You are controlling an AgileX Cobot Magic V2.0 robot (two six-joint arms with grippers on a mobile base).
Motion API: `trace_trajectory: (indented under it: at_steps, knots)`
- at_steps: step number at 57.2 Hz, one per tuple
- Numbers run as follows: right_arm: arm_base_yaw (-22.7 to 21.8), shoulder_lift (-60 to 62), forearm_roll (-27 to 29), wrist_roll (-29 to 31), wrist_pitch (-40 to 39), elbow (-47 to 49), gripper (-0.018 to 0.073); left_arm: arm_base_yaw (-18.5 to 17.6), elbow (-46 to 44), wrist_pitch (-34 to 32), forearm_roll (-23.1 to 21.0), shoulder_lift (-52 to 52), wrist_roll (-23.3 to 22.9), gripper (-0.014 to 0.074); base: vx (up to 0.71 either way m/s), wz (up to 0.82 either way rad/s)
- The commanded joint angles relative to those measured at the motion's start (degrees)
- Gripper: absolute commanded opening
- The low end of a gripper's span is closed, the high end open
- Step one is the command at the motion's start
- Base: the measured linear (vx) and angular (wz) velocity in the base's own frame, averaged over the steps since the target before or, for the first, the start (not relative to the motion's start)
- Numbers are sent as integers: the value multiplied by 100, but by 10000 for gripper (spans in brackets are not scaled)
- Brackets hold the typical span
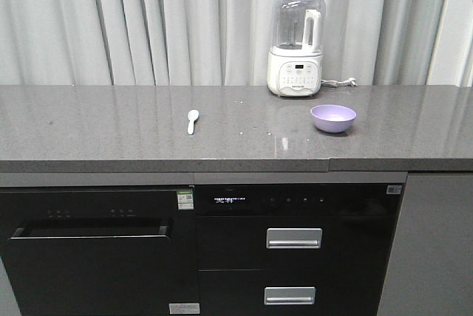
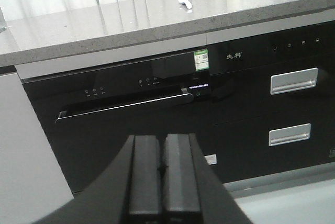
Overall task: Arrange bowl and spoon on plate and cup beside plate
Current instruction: 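Drive the base toward the counter with the white spoon and lavender bowl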
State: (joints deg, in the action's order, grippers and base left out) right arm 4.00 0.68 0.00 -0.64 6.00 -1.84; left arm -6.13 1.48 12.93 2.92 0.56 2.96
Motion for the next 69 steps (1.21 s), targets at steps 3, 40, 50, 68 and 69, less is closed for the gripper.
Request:
trace_trajectory:
  at_steps: [3, 40, 50, 68, 69]
  knots:
    - [19, 25, 0, 13, -504, -11, -8, -6, -148, -435, 6, 42, -19, -4, 0, 0]
    - [19, 25, 0, 13, -504, -11, -8, -6, -148, -435, 6, 42, -19, -4, 0, 0]
    - [19, 25, 0, 13, -504, -11, -8, -6, -148, -435, 6, 42, -19, -4, 4, -4]
    - [19, 25, 0, 13, -504, -11, -8, -6, -148, -435, 6, 42, -19, -4, 14, -4]
    - [19, 25, 0, 13, -504, -11, -8, -6, -148, -435, 6, 42, -19, -4, 22, 0]
